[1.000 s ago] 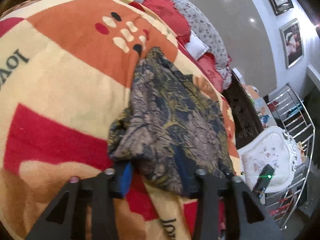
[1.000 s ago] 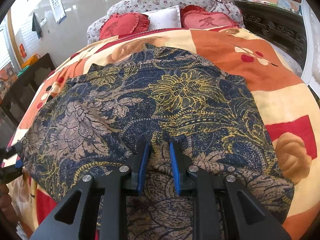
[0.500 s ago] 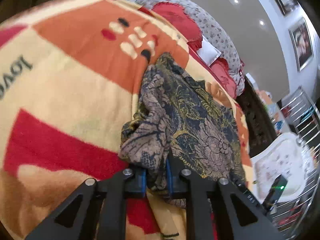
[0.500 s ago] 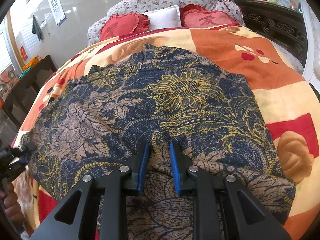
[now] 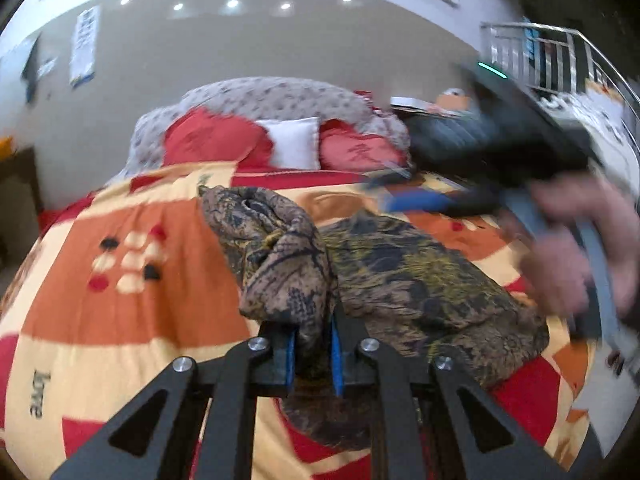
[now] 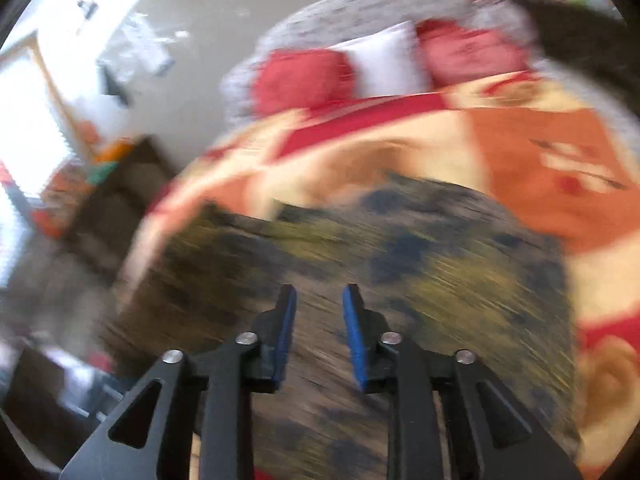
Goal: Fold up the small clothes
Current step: 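Fold the held end over toward the collar while the right tool pinches the shirt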
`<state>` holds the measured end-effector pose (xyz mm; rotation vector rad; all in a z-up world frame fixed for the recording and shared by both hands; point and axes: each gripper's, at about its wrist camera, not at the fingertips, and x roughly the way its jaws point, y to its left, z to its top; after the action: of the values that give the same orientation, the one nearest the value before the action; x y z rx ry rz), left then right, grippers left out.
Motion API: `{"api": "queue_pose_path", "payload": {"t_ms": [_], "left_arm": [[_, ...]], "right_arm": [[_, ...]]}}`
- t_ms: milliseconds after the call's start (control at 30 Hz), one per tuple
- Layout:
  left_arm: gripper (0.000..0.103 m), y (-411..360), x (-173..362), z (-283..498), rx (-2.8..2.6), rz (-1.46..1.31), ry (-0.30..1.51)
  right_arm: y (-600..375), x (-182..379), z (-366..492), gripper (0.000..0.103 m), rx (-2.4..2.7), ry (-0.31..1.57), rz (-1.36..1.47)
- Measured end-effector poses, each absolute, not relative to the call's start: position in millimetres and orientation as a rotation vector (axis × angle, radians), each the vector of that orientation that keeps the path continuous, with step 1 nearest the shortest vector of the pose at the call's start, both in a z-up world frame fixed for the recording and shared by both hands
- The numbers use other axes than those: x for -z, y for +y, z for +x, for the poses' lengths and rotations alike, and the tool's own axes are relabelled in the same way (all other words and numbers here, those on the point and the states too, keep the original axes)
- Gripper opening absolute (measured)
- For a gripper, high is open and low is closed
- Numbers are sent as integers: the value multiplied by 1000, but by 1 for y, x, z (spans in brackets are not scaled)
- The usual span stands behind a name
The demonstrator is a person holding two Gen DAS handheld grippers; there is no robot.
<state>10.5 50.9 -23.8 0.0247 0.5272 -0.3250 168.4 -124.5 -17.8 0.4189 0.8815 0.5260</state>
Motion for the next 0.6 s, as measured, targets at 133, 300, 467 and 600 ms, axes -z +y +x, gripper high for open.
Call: {"api": "queue_pose_path", "payload": {"t_ms": [133, 300, 467, 600], "left_arm": [[13, 37, 22, 8, 358, 67, 517], [13, 32, 22, 8, 390, 98, 520], [13, 31, 24, 9, 401, 98, 523], [13, 30, 24, 10, 405, 100, 521]], "right_arm": [[-93, 11, 218, 47, -703, 962, 466], [-51, 28, 266, 49, -747, 1107, 490], [-17, 20, 287, 49, -732, 1148, 324], [0, 7, 286, 49, -760, 1135, 213]]}}
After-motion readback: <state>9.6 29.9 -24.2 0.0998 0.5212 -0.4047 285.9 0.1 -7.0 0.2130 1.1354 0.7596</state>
